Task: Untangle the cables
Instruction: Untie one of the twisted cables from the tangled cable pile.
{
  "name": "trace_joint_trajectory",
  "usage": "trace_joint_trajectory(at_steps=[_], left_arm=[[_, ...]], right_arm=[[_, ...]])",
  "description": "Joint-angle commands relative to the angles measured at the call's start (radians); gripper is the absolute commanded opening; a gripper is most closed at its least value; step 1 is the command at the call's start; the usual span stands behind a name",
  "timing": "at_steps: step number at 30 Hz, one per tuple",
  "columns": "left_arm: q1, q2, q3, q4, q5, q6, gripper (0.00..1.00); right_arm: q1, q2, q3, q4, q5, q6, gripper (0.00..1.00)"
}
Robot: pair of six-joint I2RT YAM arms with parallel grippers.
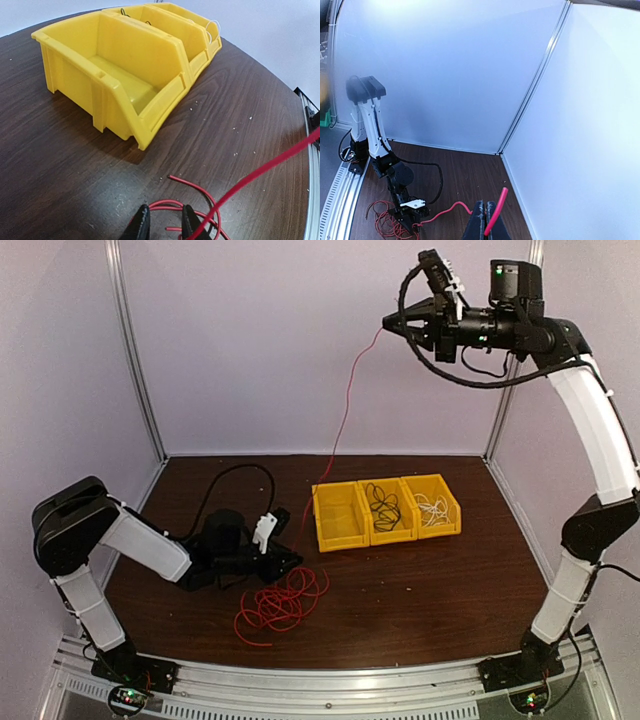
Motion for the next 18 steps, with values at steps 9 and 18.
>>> trace_joint_trajectory(at_steps=[9, 18], left_arm=[[-0.005, -0.022, 0.054, -0.191, -0.164, 0.04, 0.22], [-0.004, -0.115, 0.009, -0.296, -0.287, 0.059, 0.19]], right_arm=[[-0.346, -0.192, -0.005, 0.505, -0.326, 0.56, 0.0], [-0.555, -0.321, -0.225, 0.913, -0.41, 0.88, 0.0]])
